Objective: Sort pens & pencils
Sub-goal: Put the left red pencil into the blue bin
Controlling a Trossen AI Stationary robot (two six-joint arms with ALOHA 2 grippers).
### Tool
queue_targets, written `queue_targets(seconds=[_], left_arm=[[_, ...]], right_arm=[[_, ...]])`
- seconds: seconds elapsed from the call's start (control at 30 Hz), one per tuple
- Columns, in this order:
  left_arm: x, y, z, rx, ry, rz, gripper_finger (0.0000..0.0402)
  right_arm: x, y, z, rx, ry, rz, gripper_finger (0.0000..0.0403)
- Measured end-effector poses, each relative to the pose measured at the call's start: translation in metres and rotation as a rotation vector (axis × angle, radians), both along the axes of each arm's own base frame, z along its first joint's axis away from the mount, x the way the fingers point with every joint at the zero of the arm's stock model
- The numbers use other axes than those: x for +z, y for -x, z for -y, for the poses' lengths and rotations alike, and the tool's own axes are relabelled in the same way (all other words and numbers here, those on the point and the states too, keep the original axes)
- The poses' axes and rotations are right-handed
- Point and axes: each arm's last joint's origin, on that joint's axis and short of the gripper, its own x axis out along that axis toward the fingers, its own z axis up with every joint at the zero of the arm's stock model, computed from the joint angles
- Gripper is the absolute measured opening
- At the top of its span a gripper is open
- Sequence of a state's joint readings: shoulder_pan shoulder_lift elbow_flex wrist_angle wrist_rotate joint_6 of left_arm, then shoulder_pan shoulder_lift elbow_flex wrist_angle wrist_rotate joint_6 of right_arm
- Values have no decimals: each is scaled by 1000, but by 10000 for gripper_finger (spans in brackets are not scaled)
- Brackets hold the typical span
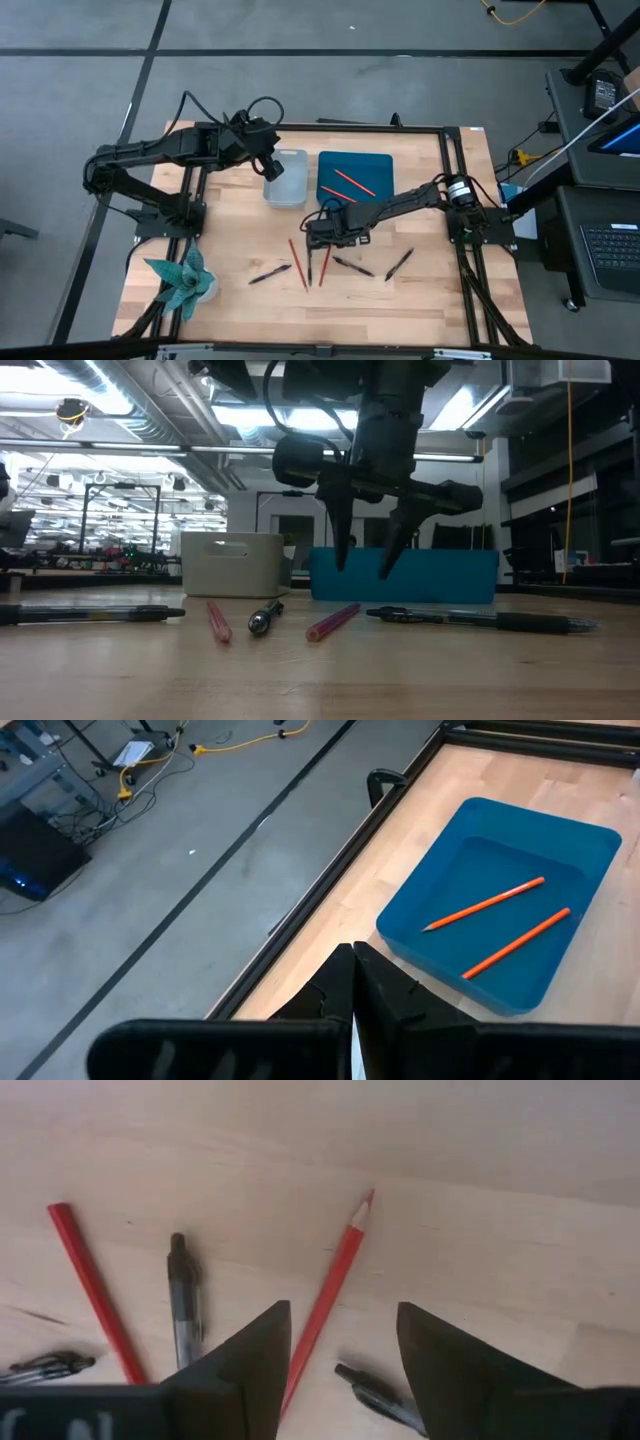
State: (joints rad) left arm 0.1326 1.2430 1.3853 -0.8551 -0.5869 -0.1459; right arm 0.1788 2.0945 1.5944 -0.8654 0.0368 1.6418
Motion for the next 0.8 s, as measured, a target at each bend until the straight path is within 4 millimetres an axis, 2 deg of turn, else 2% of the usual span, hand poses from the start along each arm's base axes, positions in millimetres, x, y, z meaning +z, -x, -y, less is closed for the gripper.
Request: queue_targets(seconds=[0.27,0.53,0.8], left_arm=[[0,0,0,0,0,0,0],[0,0,0,-2,0,-1,0],[0,0,1,-4,-1,-2,0]], right_arm=[[-3,-2,0,-5,21,5,184],[-32,-8,1,21,-22,-55,184],[-33,-9,2,24,-22,-51,184]])
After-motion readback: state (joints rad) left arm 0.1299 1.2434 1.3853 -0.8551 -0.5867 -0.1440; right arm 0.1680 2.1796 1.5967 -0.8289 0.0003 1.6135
